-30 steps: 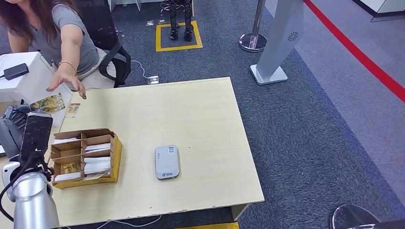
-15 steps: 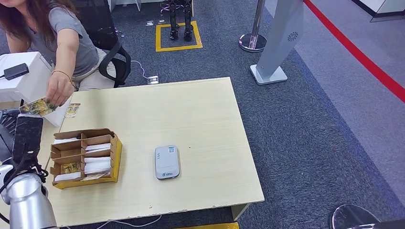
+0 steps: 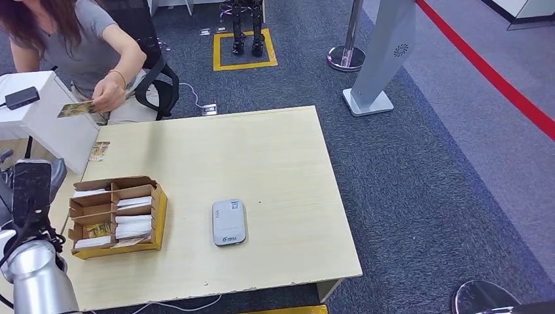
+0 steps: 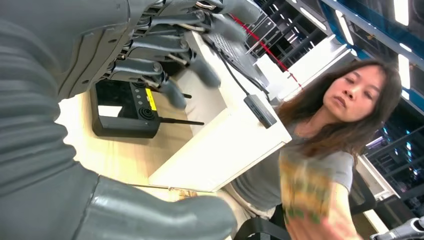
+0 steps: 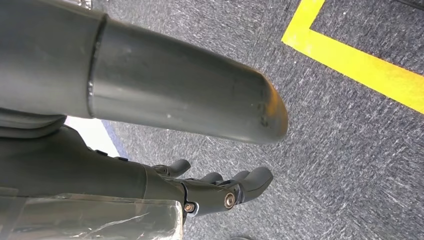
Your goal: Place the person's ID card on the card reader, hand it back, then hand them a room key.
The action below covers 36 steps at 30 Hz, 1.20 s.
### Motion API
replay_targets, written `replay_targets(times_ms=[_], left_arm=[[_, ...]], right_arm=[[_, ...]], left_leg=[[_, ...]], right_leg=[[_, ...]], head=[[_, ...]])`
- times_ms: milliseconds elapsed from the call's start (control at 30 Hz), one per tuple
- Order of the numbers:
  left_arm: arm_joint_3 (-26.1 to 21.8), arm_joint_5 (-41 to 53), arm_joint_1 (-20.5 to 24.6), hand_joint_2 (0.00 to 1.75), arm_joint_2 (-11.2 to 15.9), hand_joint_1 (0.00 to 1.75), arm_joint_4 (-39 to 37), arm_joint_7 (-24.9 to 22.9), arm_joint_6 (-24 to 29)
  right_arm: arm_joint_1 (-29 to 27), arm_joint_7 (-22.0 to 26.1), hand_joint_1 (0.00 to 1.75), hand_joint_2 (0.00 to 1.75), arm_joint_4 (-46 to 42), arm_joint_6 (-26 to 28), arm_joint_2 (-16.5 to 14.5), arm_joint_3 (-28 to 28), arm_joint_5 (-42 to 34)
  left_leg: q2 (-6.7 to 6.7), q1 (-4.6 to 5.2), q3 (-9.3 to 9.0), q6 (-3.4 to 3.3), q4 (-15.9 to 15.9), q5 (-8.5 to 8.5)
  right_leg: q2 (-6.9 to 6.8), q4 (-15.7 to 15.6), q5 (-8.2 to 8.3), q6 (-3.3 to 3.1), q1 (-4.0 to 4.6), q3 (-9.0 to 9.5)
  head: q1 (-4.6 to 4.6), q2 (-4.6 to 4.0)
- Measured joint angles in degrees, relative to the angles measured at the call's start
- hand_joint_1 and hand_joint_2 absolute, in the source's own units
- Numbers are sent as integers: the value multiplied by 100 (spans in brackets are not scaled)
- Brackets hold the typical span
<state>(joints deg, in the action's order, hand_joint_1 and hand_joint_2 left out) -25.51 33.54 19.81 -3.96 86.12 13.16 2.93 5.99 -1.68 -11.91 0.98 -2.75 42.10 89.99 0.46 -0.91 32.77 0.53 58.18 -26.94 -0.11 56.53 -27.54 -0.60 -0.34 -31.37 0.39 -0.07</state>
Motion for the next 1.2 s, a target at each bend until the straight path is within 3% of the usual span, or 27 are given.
replay_targets(times_ms=[233,500,867,1067,1200], left_arm=[[-73,-192,-207,175,-22,0,80,165,-33],[-169,548,-1078,175,-123,0,756,200,249],[-174,3307,-2134,175,-162,0,1460,-71,1361],[-174,4230,-2341,175,-108,0,1570,-412,1609],[-174,4344,-2385,175,-69,0,1591,-465,1641]], right_arm=[[-19,7,0,0,0,62,0,10,-67],[-194,20,0,0,2,179,0,149,-223],[-253,-33,0,0,0,264,-36,401,-221],[-253,-30,0,0,0,271,-61,481,-217],[-252,-24,0,0,0,271,-63,504,-216]], left_leg=[[1,0,0,0,0,-1],[-6,0,5,-2,-1,-4],[-9,1,4,-2,-2,-4],[-10,0,3,-2,-2,-3],[-10,0,3,-2,-2,-3]], right_leg=[[1,0,0,0,0,1],[-7,-2,-7,4,0,-2],[-11,-2,-7,4,0,0],[-12,-1,-7,4,0,1],[-13,-1,-7,4,0,2]], head=[[-1,0],[-1,0],[0,0],[-1,0],[-1,0]])
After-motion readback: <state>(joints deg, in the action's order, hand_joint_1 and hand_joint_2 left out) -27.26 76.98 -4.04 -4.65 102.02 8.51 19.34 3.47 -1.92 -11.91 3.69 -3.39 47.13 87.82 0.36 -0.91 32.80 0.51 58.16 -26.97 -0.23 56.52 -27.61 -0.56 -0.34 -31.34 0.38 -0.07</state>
